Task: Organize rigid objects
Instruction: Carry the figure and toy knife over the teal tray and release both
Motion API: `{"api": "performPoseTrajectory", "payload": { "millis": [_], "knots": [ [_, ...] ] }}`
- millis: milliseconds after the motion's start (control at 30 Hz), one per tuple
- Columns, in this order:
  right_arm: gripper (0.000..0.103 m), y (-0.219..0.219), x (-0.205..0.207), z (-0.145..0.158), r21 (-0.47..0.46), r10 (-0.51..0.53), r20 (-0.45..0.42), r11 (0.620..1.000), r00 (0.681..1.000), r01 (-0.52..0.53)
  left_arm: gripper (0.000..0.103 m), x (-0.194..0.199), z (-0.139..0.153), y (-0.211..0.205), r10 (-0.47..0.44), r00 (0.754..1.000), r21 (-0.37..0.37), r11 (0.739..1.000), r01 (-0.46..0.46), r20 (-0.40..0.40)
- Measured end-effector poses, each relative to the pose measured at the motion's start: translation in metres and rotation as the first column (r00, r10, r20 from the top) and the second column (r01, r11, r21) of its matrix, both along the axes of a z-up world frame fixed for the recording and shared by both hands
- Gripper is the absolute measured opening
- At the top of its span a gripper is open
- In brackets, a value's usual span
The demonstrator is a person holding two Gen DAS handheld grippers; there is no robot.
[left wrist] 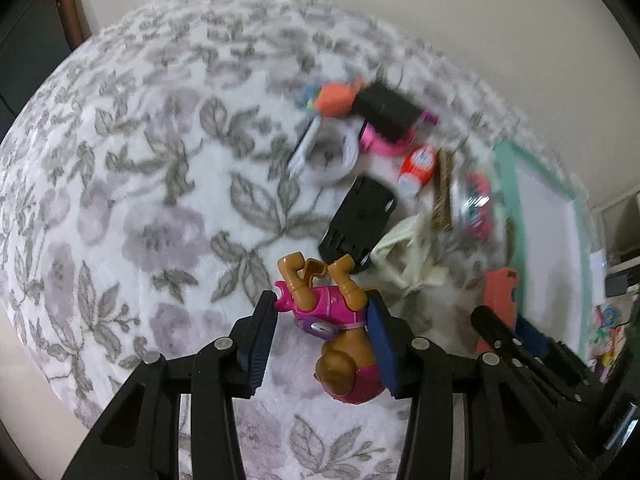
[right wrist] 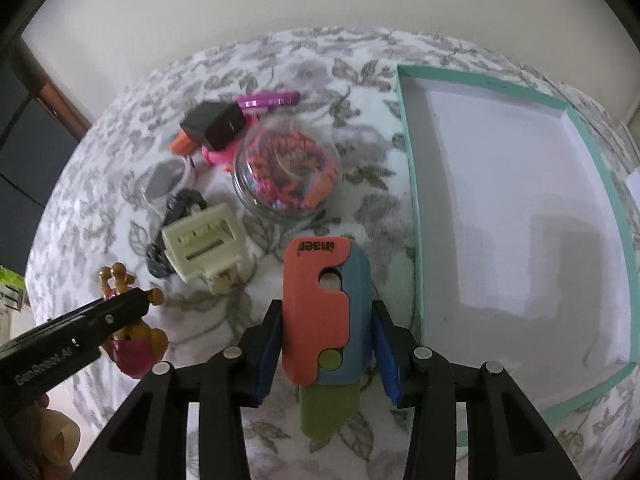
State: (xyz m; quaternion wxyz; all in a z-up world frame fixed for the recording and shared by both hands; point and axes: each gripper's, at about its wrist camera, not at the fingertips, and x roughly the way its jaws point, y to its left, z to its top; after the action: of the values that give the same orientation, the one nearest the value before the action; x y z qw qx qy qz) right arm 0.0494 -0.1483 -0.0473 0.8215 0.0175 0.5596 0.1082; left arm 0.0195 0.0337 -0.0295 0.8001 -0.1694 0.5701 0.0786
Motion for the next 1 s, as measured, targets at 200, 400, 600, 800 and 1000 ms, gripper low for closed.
{"api": "performPoseTrajectory", "payload": {
  "millis": [200, 400, 600, 800, 1000],
  "knots": [
    [0.045, -0.009, -0.001, 0.052, 0.082, -0.053, 0.133, 0.996, 0.990, 0.042, 0.047, -0.003, 0.066, -0.005, -0.002, 0.977, -0.045, 0.999, 0.012, 0.213],
    [0.045, -0.031, 0.002, 0.110, 0.069, -0.105, 0.264, 0.994, 0.959, 0.090, 0.047, 0.021, 0.114, -0.043, -0.069, 0.938, -0.031, 0.996, 0.084, 0.338],
    [0.045, -0.073, 0.020, 0.140, 0.103, -0.247, 0.303, 0.969, 0.920, 0.226, 0.047, 0.047, 0.126, -0.080, -0.109, 0.916, -0.065, 0.987, 0.145, 0.387],
    [0.045, -0.108, 0.035, 0.151, 0.088, -0.299, 0.357, 0.954, 0.885, 0.287, 0.047, 0.072, 0.112, -0.116, -0.161, 0.903, -0.078, 0.975, 0.208, 0.399],
    [0.045, -0.136, 0.057, 0.133, 0.057, -0.353, 0.338, 0.933, 0.872, 0.355, 0.047, 0.096, 0.091, -0.149, -0.225, 0.897, -0.075, 0.959, 0.272, 0.380]
  ]
}}
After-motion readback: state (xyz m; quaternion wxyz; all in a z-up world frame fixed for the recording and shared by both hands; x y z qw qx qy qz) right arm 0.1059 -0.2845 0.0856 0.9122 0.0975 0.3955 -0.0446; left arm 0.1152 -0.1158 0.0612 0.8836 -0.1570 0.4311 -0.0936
